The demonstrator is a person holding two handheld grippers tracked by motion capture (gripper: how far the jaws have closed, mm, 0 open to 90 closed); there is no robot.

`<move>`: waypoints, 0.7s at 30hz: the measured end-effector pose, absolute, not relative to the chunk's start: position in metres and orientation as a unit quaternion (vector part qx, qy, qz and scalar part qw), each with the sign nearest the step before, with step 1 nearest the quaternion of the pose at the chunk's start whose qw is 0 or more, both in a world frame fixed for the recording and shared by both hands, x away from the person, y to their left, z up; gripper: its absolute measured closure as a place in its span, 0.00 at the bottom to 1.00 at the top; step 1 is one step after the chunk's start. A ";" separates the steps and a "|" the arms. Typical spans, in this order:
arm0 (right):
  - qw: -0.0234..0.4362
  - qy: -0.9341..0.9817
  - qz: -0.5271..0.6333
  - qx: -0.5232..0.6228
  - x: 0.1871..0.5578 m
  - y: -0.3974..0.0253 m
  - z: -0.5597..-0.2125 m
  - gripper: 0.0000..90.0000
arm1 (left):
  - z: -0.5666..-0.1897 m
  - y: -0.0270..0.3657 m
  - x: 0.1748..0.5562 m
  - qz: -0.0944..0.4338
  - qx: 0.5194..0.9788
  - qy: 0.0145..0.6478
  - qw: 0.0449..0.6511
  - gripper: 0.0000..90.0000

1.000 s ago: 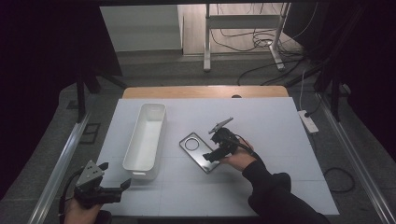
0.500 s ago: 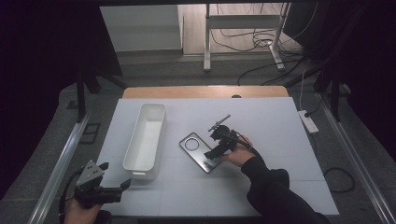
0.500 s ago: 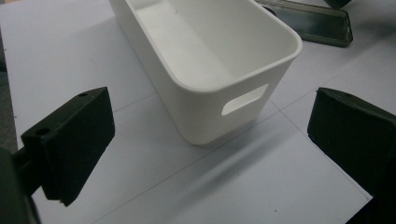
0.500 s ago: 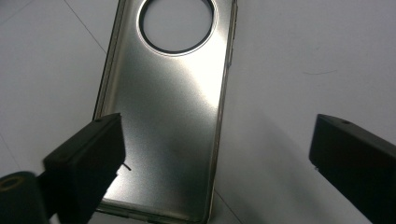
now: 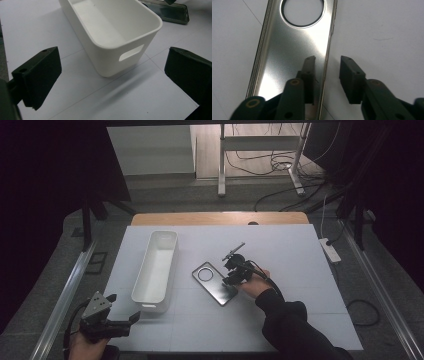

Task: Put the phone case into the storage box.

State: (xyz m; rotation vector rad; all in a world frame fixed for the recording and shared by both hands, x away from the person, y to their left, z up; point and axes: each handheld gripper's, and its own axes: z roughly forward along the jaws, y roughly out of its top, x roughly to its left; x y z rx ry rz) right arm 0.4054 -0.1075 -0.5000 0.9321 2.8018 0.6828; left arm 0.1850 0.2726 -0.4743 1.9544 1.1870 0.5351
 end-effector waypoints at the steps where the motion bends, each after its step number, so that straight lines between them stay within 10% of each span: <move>1: 0.053 0.923 0.224 0.309 0.406 -0.108 -0.501 0.80 | -0.474 0.273 0.185 0.210 0.768 0.466 0.386 0.02; 9: 0.025 0.921 0.228 0.314 0.411 -0.109 -0.506 0.98 | -0.474 0.273 0.185 0.210 0.768 0.467 0.385 0.02; 21: 0.027 0.912 0.249 0.325 0.408 -0.115 -0.501 0.99 | -0.473 0.274 0.184 0.205 0.766 0.464 0.395 0.02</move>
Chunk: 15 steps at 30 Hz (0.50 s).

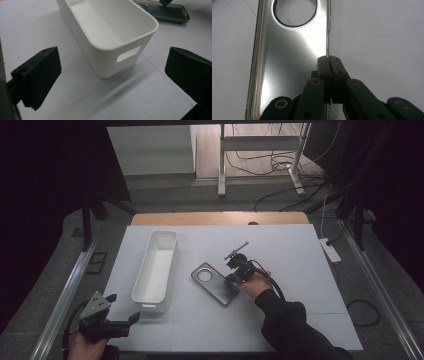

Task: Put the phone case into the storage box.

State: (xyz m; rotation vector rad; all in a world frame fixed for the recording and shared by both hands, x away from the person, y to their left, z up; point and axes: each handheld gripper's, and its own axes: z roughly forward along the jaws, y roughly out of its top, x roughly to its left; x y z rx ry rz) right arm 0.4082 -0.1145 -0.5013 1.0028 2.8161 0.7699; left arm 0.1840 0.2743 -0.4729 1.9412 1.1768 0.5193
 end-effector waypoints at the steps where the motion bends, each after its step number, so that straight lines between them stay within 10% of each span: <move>1: 0.028 0.911 0.252 0.325 0.407 -0.115 -0.499 0.99 | -0.473 0.274 0.184 0.203 0.767 0.464 0.394 0.02; 15: 0.051 0.898 0.294 0.322 0.393 -0.135 -0.472 0.99 | -0.461 0.275 0.186 0.207 0.749 0.454 0.435 0.00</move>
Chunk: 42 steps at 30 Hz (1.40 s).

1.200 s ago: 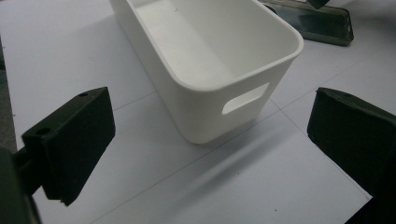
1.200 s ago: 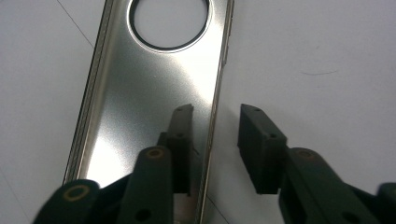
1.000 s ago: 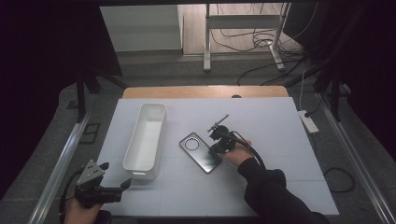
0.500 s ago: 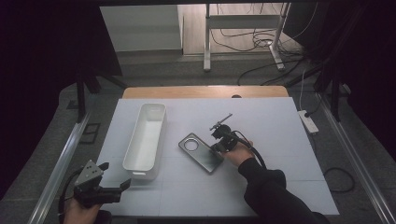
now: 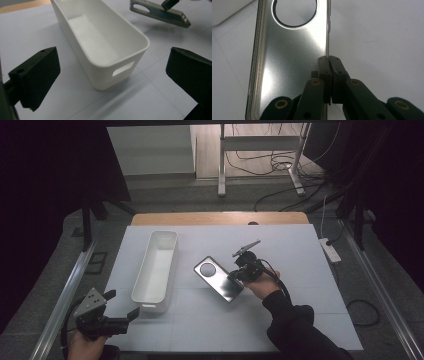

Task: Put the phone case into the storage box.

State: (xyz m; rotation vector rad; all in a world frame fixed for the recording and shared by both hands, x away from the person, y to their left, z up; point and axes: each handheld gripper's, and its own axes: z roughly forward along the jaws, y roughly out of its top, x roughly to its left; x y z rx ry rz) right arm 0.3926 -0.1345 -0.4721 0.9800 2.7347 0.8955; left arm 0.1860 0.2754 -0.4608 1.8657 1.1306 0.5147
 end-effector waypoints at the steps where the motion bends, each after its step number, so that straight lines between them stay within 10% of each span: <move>1: 0.051 0.898 0.294 0.322 0.393 -0.135 -0.472 0.99 | -0.459 0.275 0.187 0.206 0.747 0.452 0.441 0.00; 42: 0.084 0.866 0.349 0.348 0.369 -0.175 -0.435 0.99 | -0.440 0.197 0.252 0.150 0.769 0.385 0.488 0.00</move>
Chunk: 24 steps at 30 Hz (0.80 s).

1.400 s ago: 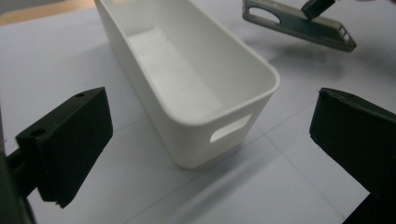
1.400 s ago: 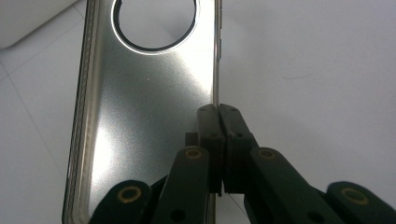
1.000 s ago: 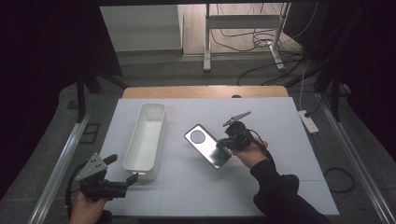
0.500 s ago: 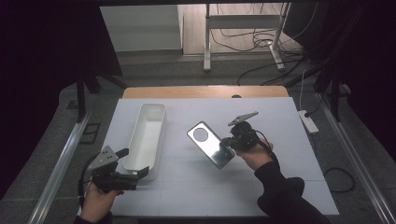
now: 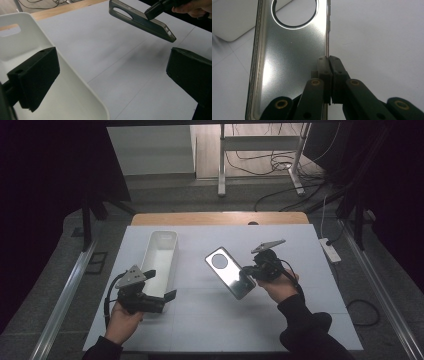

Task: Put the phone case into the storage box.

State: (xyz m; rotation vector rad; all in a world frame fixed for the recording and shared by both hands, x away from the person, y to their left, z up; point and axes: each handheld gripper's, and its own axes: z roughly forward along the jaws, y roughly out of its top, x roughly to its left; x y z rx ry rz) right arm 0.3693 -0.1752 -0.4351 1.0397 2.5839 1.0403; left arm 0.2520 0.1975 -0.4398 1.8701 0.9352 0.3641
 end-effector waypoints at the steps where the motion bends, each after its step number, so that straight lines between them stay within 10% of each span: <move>1: 0.084 0.865 0.350 0.349 0.369 -0.176 -0.434 0.99 | -0.440 0.196 0.254 0.148 0.770 0.384 0.488 0.00; 24: 0.095 0.848 0.379 0.357 0.368 -0.183 -0.421 0.99 | -0.435 0.149 0.295 0.118 0.786 0.370 0.482 0.00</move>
